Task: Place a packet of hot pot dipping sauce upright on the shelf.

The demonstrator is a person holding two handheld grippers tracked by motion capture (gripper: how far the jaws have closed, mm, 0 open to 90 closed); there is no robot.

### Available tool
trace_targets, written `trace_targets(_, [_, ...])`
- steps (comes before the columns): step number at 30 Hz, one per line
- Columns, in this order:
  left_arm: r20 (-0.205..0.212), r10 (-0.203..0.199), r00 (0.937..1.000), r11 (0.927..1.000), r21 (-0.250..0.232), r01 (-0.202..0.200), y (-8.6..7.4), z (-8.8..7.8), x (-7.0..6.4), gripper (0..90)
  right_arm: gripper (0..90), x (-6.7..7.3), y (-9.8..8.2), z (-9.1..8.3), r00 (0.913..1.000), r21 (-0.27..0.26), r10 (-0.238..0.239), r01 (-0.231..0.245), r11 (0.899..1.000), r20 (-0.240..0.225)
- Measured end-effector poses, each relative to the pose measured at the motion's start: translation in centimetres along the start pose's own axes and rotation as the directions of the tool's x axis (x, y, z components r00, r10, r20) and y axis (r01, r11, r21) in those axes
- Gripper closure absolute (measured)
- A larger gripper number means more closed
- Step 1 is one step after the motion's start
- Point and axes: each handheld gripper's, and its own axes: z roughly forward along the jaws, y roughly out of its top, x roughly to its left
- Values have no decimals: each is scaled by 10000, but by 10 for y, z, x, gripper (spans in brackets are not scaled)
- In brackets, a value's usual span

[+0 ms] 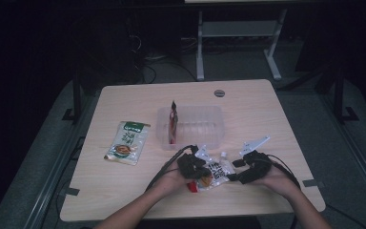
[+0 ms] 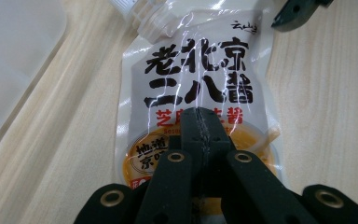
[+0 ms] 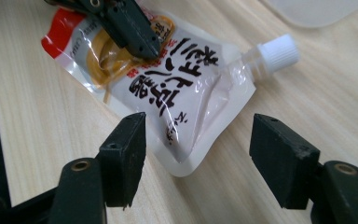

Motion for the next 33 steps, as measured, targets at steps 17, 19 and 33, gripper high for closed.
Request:
trace_targets(17, [118,-261,9996,9994,-233,264,-3,1,3,899,398,-3,5,19,9948,104,310,-302,9995,-967])
trace_targets(19, [107,-256,9996,9994,-250,259,-3,1,2,899,430,-3,6,20,9943,48,351,-348,9994,-1007])
trace_targets(33, [62,-314,9995,9982,-510,317,-5,1,1,898,748,-1,12,21,9879,-379,357,-419,9984,-1509])
